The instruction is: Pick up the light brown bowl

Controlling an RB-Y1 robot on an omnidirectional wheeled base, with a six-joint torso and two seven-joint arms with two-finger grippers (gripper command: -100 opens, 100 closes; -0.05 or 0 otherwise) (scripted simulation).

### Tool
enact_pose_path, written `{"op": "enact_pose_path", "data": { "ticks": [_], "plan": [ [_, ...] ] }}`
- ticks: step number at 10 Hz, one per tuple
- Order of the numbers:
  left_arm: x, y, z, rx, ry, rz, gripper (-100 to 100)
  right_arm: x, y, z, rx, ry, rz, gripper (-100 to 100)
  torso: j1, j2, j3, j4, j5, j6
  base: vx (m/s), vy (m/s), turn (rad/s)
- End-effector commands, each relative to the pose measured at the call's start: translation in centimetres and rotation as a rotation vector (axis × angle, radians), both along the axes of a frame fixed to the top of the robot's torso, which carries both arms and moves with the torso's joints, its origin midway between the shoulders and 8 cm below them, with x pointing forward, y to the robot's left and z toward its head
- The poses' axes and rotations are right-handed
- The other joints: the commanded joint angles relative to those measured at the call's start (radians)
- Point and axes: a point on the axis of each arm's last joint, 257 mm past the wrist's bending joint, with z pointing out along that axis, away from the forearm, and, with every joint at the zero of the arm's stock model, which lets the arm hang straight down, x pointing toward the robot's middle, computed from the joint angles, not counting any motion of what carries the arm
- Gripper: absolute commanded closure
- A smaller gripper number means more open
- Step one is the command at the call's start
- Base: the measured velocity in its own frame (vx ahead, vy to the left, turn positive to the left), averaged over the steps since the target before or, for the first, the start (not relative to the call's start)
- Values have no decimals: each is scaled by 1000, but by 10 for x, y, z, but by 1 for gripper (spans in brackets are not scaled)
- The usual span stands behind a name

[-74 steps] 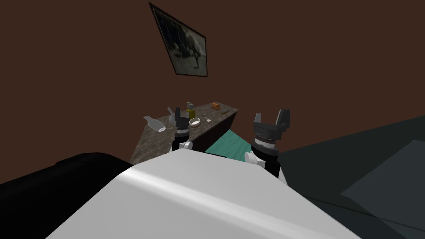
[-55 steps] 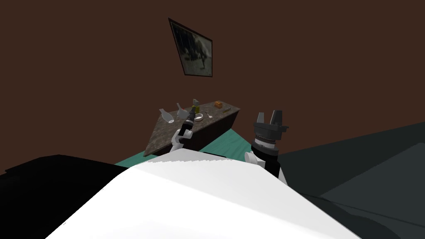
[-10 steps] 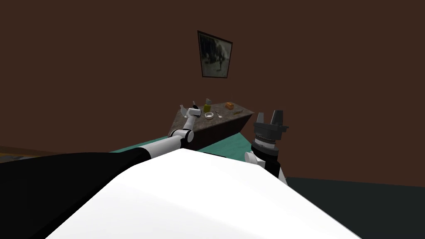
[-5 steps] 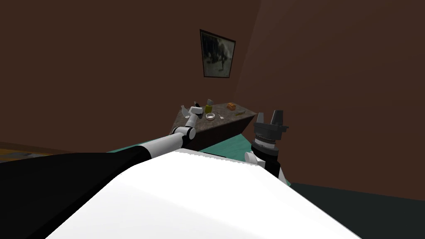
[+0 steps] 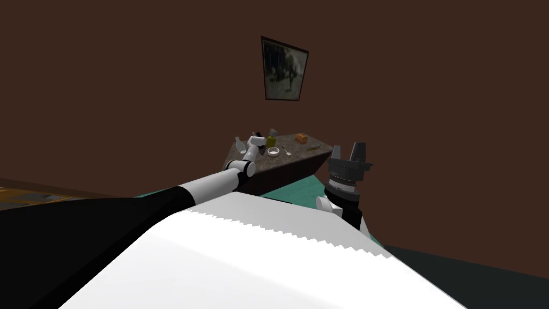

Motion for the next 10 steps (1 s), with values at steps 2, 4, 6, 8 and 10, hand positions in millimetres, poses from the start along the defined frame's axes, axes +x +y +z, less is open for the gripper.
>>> {"op": "enact_pose_path", "data": {
  "ticks": [2, 4, 6, 8, 10],
  "plan": [
    [-9, -22, -4, -22, 55, -22, -100, 0, 0, 0, 0, 0, 0, 0, -1, 0, 0, 0, 0, 0, 57, 18, 25],
    [-15, -39, -6, -38, 91, -44, -100, 0, 0, 0, 0, 0, 0, 0, -2, 1, 1, 0, -1, 0, 47, 8, 25],
    [-21, -58, -8, -53, 123, -67, -100, 0, 0, 0, 0, 0, 0, 0, -2, 1, 1, 0, 0, 0, 50, 16, 20],
    [-33, -93, -12, -79, 171, -113, -100, 0, 0, 0, 0, 0, 0, 0, -2, 1, 1, 0, 0, 0, 67, 16, 24],
    [-34, -100, -14, -82, 173, -120, -100, 0, 0, 0, 0, 0, 0, 0, -2, 0, 0, 0, 0, 0, 48, 16, 5]
  ]
}}
